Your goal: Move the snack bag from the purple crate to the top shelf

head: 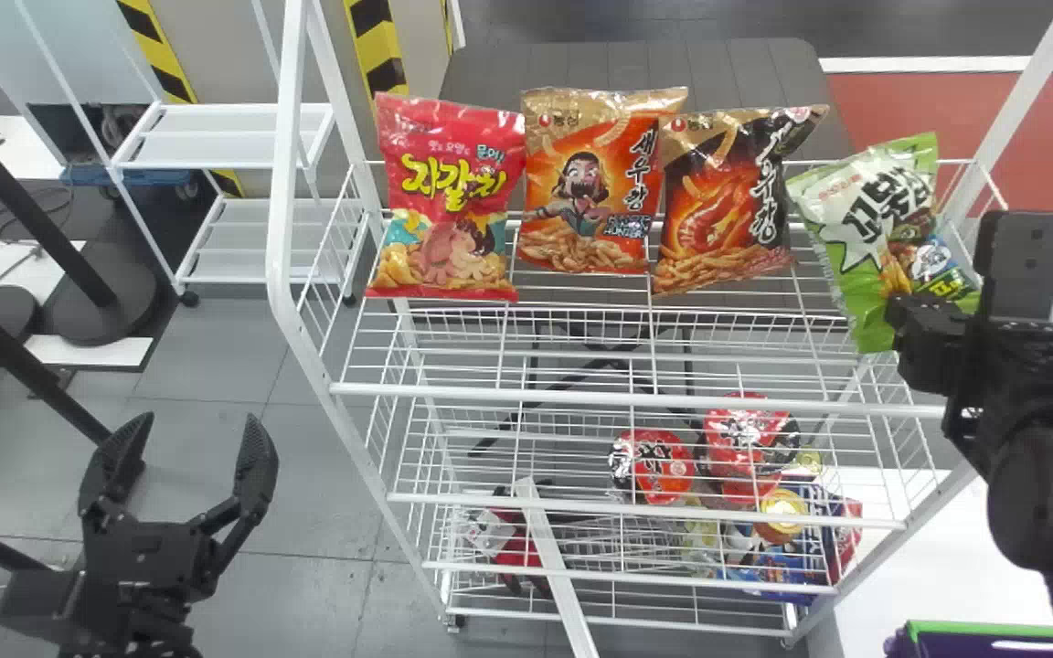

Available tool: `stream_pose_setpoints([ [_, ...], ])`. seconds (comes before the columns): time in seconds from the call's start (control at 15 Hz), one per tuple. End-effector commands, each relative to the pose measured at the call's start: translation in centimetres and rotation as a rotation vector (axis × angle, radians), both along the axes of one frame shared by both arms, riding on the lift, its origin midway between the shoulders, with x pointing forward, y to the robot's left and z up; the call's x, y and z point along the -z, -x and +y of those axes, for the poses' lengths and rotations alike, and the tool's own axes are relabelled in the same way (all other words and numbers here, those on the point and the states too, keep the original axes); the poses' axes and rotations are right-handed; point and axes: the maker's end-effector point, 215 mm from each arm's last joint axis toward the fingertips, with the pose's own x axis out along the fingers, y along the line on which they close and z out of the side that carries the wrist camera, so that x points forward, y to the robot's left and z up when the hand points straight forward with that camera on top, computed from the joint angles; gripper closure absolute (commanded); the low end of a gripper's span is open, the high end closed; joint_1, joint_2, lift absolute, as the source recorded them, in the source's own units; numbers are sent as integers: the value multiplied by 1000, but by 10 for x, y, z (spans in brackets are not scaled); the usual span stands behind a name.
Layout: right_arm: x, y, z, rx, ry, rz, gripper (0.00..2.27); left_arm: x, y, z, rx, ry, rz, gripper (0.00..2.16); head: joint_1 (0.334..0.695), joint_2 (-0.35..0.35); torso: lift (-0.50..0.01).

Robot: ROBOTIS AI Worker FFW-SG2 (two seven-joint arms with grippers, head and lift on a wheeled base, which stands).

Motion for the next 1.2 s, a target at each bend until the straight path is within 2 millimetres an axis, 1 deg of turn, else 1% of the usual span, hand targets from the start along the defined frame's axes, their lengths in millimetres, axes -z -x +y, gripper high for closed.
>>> stream_pose_setpoints([
  [0.0, -25, -5, 5, -5, 4, -94, 2010, 1, 0, 0, 1, 1, 2, 100, 695, 84, 9],
  [0.13, -42, -10, 5, 13, 14, -157, 2010, 1, 0, 1, 0, -1, 3, 100, 695, 85, 9],
  [0.33, -56, -14, 9, 21, 14, -218, 2010, 1, 2, 3, -4, -3, -4, 100, 695, 86, 9],
  [0.53, -60, -14, 9, 43, 8, -255, 2010, 0, 3, 3, -5, -2, -6, 100, 695, 93, 9],
  [0.8, -58, -13, 3, 85, 21, -284, 2010, 0, 1, 3, -4, -1, -7, 100, 695, 91, 9],
  [1.13, -68, -18, 4, 111, 12, -361, 2010, 0, -1, 2, -3, 0, -8, 100, 695, 85, 9],
])
